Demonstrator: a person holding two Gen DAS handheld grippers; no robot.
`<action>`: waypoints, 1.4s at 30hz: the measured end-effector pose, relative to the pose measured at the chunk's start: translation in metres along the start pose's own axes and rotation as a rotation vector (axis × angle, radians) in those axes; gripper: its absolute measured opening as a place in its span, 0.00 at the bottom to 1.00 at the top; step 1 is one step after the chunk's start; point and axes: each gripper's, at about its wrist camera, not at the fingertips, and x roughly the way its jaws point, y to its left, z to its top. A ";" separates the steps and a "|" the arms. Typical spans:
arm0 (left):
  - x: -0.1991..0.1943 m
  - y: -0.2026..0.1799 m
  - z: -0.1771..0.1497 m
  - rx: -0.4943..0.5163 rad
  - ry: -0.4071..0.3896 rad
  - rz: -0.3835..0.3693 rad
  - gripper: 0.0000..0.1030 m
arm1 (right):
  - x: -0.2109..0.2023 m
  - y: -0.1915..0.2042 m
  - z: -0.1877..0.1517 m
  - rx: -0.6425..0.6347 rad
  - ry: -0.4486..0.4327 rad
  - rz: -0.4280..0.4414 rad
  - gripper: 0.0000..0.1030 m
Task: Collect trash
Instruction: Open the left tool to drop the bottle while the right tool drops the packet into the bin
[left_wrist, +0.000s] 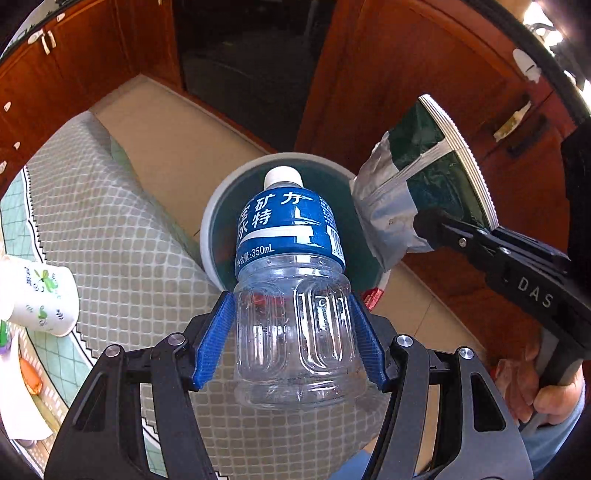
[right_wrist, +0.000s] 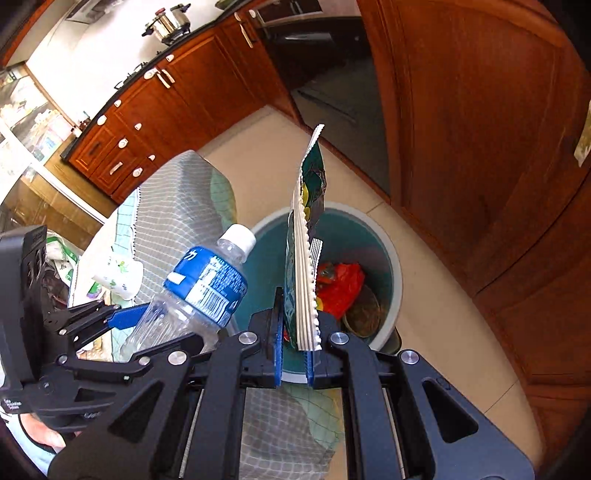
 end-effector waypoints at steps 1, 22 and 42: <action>0.006 -0.001 0.003 0.000 0.010 -0.004 0.62 | 0.003 -0.001 0.000 0.004 0.007 -0.002 0.08; -0.006 0.018 -0.011 -0.040 0.001 0.016 0.76 | 0.037 -0.004 0.000 0.007 0.076 -0.008 0.11; -0.030 0.046 -0.037 -0.113 -0.036 0.012 0.95 | 0.036 0.020 0.000 0.048 0.107 -0.032 0.85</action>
